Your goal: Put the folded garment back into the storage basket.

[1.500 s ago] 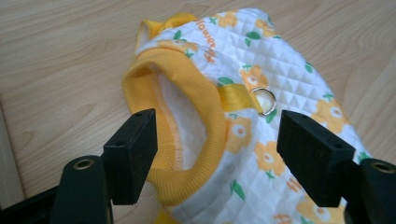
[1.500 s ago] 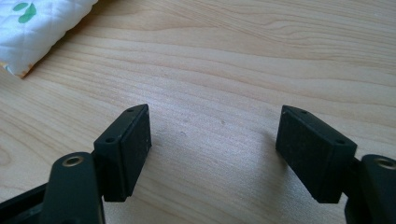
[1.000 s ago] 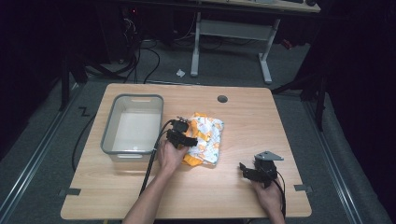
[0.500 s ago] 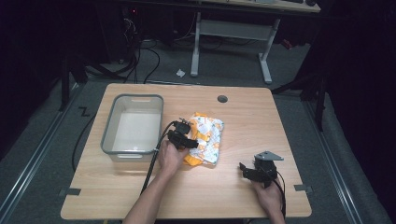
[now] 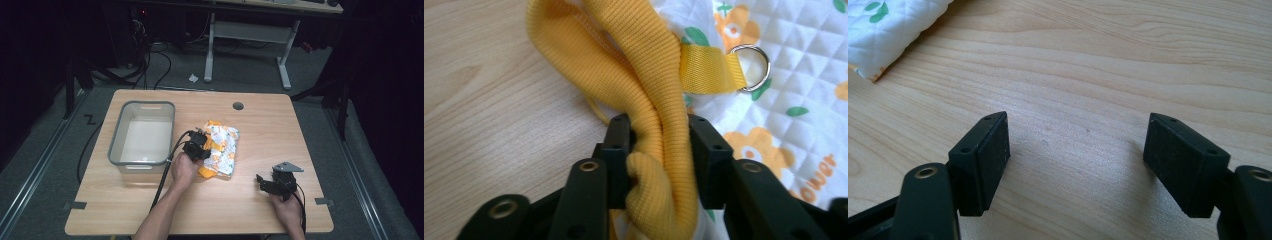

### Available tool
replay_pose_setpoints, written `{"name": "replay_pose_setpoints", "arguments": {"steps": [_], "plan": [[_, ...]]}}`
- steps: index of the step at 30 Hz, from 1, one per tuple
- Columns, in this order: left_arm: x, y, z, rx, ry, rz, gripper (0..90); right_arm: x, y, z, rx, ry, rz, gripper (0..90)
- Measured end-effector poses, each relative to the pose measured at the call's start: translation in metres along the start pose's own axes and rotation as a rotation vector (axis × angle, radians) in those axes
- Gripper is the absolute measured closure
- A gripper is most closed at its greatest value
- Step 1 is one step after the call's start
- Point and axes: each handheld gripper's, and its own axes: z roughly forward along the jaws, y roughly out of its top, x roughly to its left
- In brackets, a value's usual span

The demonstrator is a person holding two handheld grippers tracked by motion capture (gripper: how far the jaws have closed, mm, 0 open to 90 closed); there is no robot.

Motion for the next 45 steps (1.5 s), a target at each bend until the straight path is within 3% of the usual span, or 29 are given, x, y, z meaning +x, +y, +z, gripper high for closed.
{"name": "replay_pose_setpoints", "arguments": {"steps": [9,13,21,32,40,45], "plan": [[0.007,0.0,-0.001,-0.006,-0.062,-0.029,73.5,0.0,0.0,0.0,0.001,0.0,0.001,26.8],[0.007,0.0,-0.005,-0.022,-0.069,-0.025,74.3,0.0,0.0,0.0,0.0,0.0,0.0,26.8],[0.004,0.002,-0.028,-0.079,-0.082,0.003,75.4,0.0,0.0,0.0,0.0,0.0,0.0,26.8],[0.008,0.001,-0.06,-0.166,-0.138,-0.009,76.2,0.0,0.0,0.0,0.0,0.0,0.0,26.8],[0.008,0.001,-0.073,-0.201,-0.171,-0.015,76.6,0.0,0.0,0.0,0.0,0.0,0.0,26.8],[0.004,-0.001,-0.08,-0.21,-0.158,0.012,76.6,0.0,0.0,0.0,0.0,0.0,0.0,26.8]]}}
